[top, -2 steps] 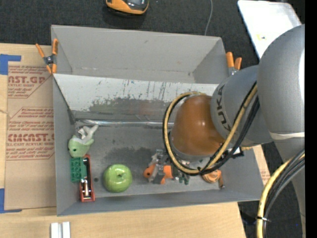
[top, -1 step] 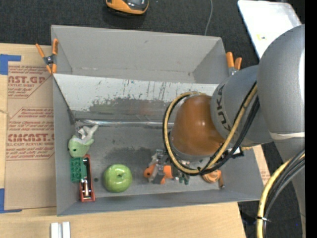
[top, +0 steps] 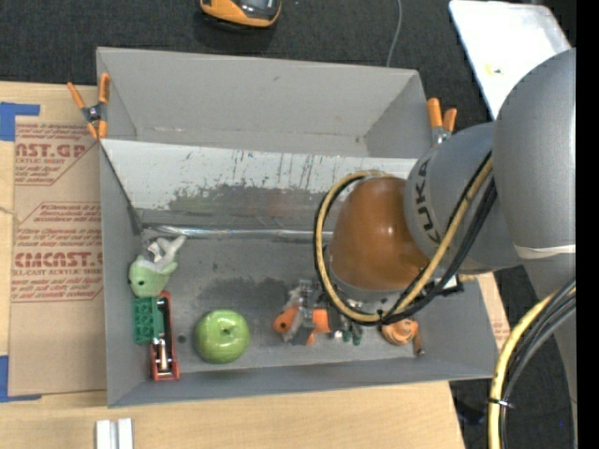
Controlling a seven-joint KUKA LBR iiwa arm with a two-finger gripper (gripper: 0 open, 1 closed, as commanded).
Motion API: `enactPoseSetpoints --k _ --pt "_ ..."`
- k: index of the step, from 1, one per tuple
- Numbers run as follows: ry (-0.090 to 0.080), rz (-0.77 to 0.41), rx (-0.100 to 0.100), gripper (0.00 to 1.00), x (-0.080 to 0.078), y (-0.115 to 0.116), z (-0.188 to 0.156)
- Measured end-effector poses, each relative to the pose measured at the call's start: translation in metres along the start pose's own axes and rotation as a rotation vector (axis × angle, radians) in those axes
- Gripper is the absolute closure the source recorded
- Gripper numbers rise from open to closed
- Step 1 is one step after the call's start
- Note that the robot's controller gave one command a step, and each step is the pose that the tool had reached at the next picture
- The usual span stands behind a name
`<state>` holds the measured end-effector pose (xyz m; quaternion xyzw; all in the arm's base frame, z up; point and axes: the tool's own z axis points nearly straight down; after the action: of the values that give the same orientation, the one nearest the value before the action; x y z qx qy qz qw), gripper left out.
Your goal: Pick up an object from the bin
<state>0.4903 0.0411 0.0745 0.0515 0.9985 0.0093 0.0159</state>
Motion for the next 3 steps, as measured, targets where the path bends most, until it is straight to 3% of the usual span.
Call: enactPoseSetpoints --k 1,2,3 --pt "0.006 0.016 0.003 1.0 -0.012 -0.011 -0.051" --pt "-0.003 0.019 0.001 1.0 -0.014 -0.012 -0.093" --pt "-0.002 0.035 0.001 1.0 -0.021 -0.008 -0.082"
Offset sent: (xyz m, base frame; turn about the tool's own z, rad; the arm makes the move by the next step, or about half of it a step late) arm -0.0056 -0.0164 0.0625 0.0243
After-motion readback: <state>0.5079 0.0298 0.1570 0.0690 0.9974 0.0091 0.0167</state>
